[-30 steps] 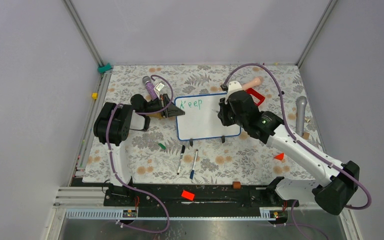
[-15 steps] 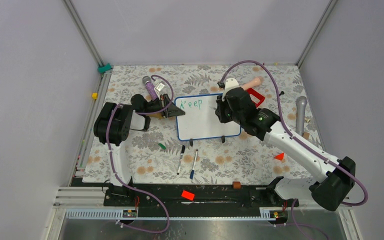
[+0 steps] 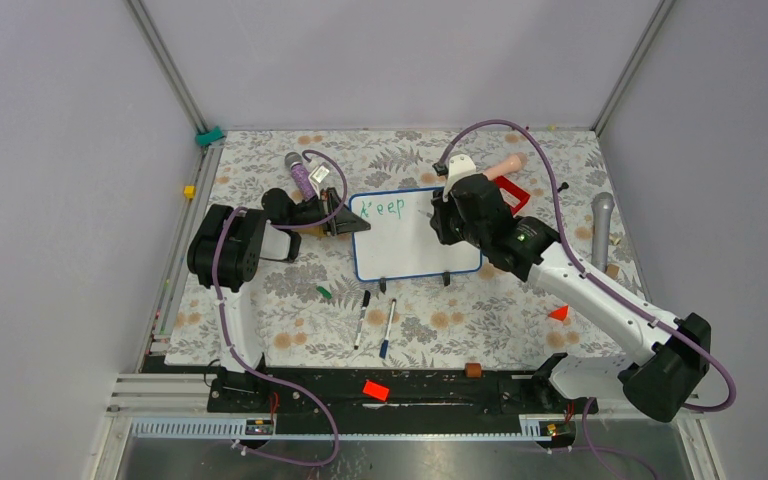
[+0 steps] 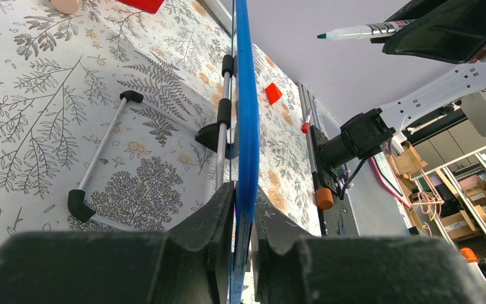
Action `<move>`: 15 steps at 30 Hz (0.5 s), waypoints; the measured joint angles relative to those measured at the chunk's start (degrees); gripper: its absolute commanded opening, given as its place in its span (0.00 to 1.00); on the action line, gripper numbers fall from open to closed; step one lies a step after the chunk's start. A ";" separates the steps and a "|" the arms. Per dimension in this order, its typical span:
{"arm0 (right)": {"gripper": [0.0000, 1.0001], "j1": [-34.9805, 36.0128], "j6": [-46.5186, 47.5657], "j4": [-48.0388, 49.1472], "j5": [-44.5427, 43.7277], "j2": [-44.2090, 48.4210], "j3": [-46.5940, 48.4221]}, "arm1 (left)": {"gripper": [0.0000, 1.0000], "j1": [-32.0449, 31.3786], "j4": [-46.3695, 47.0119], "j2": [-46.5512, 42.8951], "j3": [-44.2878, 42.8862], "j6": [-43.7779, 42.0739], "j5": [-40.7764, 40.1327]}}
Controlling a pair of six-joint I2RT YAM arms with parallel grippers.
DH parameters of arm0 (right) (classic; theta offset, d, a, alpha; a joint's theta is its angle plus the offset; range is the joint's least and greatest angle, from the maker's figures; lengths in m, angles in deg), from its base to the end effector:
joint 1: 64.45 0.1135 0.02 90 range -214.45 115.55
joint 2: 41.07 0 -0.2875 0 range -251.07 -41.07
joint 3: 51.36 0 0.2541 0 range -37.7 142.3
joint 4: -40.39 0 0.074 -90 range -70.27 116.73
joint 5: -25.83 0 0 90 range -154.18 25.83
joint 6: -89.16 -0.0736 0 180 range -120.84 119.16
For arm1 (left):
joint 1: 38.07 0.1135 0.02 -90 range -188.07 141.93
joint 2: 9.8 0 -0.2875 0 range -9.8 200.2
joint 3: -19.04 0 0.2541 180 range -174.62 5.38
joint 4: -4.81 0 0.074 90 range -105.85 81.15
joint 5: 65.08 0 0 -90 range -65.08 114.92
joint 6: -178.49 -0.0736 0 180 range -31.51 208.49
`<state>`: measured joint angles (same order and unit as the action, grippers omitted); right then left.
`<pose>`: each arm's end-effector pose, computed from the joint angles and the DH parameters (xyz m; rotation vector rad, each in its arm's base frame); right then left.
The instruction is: Write a sentence on the whiteboard
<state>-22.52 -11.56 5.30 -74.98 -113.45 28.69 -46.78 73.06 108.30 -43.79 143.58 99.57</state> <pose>0.2433 0.2000 0.3541 -0.4397 2.0142 0.3802 0.3760 -0.1294 0.1793 0.6311 1.6801 -1.6994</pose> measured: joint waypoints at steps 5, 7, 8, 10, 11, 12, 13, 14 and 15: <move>0.00 0.00 0.02 0.15 -0.04 -0.35 0.00 | 0.15 -0.04 0.00 0.00 0.00 0.00 0.00; 0.00 0.00 0.00 0.20 -0.04 -1.01 0.11 | 0.15 -0.07 0.00 0.00 0.00 0.00 0.00; 0.00 0.00 -0.02 0.15 -0.04 -1.57 0.33 | 0.15 -0.07 0.00 0.00 0.00 0.00 0.00; 0.00 0.00 -0.09 0.02 -0.02 -2.82 0.87 | 0.14 -0.11 0.00 0.00 0.00 -0.02 0.00; 0.00 0.00 -0.11 0.00 0.00 -3.26 1.11 | 0.13 -0.13 0.00 0.00 0.00 -0.02 0.00; 0.00 0.00 -0.22 -0.02 -0.02 -3.69 1.44 | 0.12 -0.15 0.00 0.00 0.00 -0.02 0.00; 0.00 0.00 -0.26 -0.07 -0.02 -4.04 1.75 | 0.11 -0.15 0.00 0.00 0.00 -0.07 0.00; 0.00 0.00 -0.28 -0.09 -0.02 -4.44 2.25 | 0.10 -0.17 0.00 0.00 0.00 -0.22 0.00; 0.00 0.00 -0.33 -0.11 -0.04 -4.81 2.82 | 0.09 -0.17 0.02 0.00 0.00 -0.31 -0.02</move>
<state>-22.52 -11.89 5.19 -75.03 -118.26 31.51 -46.96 73.08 108.30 -43.79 143.28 99.55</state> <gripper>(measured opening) 0.172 0.118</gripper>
